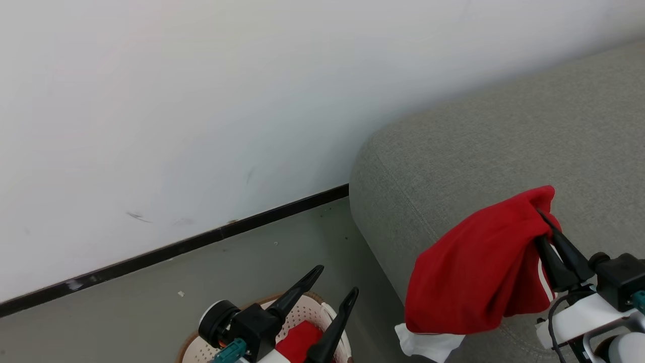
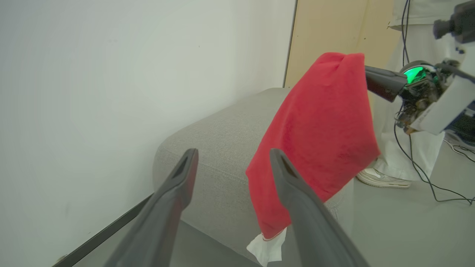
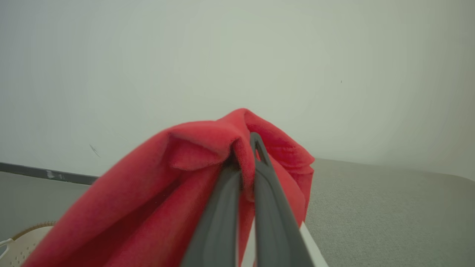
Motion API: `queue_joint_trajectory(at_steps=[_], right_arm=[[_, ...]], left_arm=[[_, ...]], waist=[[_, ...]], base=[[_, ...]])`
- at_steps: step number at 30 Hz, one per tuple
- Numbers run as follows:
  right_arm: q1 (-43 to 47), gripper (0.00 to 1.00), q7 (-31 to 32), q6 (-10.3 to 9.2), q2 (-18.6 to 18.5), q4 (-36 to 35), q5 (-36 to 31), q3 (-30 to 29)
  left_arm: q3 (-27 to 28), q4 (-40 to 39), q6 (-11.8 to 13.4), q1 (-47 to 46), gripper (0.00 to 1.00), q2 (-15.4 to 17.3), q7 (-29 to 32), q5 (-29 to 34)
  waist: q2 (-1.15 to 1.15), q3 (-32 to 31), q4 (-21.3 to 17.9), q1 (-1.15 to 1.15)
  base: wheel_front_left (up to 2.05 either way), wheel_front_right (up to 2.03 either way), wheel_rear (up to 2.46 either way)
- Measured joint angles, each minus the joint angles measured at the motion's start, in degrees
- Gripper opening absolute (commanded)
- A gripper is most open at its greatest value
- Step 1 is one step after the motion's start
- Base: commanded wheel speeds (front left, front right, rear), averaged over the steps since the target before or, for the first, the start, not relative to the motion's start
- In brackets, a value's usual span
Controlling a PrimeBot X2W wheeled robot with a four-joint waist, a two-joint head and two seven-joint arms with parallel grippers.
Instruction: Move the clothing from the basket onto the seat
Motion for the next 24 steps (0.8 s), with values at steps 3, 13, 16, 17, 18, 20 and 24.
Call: queue_joint_trajectory(at_steps=[3,13,16,17,18,20,24], right_arm=[[1.1,0.00,0.0,0.00,0.2,-0.3,0.1,0.1],[-1.7,0.00,0.0,0.00,-2.2,1.7,0.8,5.0],[-6.4,0.00,0.0,0.00,-3.8,3.0,1.7,5.8],[-8.2,0.00,0.0,0.00,-4.4,3.5,2.2,5.8],[-10.0,0.00,0.0,0.00,-5.1,4.0,2.7,5.8],[-13.5,0.00,0.1,0.00,-6.6,4.8,3.6,5.9],[-20.1,0.00,1.2,0.00,-8.6,7.2,5.6,5.4]], left_arm=[[-0.2,0.3,0.0,0.0,1.00,0.0,-0.5,-0.3],[0.4,0.7,0.6,0.0,1.00,-0.1,-1.2,-0.3],[0.9,0.6,1.2,0.0,1.00,-0.1,-1.5,-0.3],[1.0,0.5,1.4,0.0,1.00,-0.1,-1.6,-0.2],[1.1,0.3,1.6,0.0,1.00,-0.1,-1.6,-0.2],[1.5,0.1,1.6,0.0,1.00,-0.1,-1.6,-0.1],[2.0,-0.7,2.3,-0.1,1.00,0.1,-1.6,1.1]], waist=[[0.00,-0.1,-1.2,0.00],[0.00,0.2,-4.2,0.00],[0.00,0.8,-4.6,0.00],[0.00,1.0,-4.7,0.00],[0.00,1.2,-4.8,0.00],[0.00,1.7,-4.9,0.00],[0.00,2.9,-4.8,0.00]], base=[[0.00,0.00,0.00],[0.00,0.00,0.00],[0.00,0.00,0.00],[0.00,0.00,0.00],[0.00,0.00,0.00],[0.00,0.00,0.00],[0.00,0.00,0.00]])
